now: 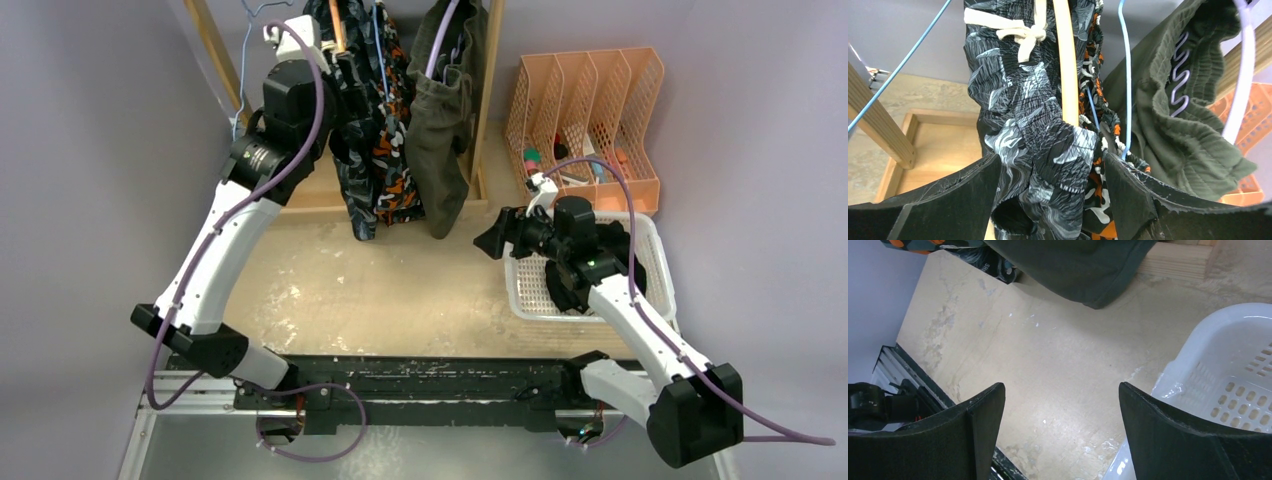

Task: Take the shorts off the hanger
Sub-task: Pick up the hanger from the clothes rod.

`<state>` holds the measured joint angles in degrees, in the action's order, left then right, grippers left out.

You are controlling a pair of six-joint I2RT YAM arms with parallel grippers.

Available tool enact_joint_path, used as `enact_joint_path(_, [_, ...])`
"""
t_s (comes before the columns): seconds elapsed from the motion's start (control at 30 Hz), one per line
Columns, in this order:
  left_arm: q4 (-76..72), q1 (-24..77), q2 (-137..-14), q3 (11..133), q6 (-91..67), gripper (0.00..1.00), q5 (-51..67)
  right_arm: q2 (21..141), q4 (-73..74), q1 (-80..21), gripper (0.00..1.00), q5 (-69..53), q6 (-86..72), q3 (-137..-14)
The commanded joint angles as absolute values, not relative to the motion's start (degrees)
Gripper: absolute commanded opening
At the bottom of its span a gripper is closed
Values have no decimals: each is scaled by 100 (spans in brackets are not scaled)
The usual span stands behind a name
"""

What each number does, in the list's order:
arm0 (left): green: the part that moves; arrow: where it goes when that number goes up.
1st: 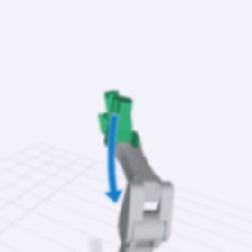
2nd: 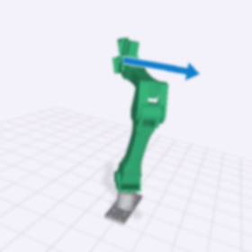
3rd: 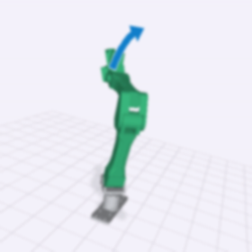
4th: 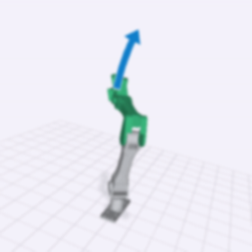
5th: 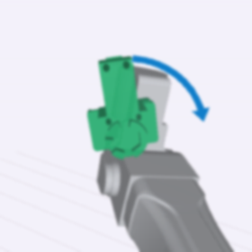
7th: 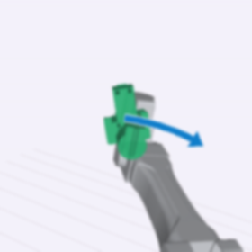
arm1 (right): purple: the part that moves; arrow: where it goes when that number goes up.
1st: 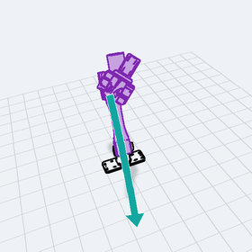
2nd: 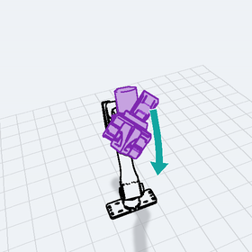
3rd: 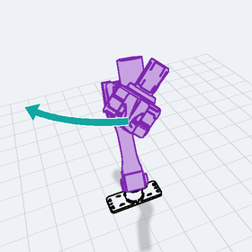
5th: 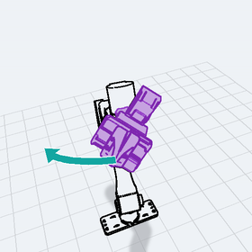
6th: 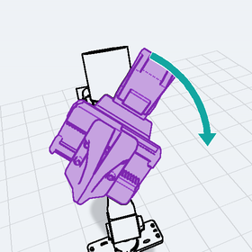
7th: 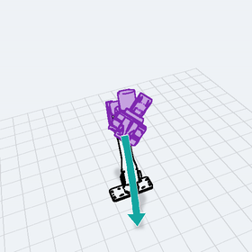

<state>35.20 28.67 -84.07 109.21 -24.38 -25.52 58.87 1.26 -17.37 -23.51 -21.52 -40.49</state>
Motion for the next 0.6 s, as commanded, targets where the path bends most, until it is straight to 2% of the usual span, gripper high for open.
enact_joint_path(0.0, [3481,2935,-8626,11402,-1924,75,-2918,5878,184,-1750,85,-2149,-2007,-4235])
enact_joint_path(0.27, [3585,2944,-9110,11936,-1313,74,-2419,5817,322,-1756,86,-2030,-1955,-4283])
enact_joint_path(0.33, [3753,2944,-9303,12178,-1213,67,-2409,5787,357,-1758,86,-1976,-1947,-4272])
enact_joint_path(0.4, [3989,2944,-9514,12461,-1196,64,-2416,5751,424,-1757,86,-1823,-1949,-4274])
enact_joint_path(0.57, [4117,2944,-9764,12645,-1194,66,-2524,5556,582,-1753,87,-1775,-1998,-4254])
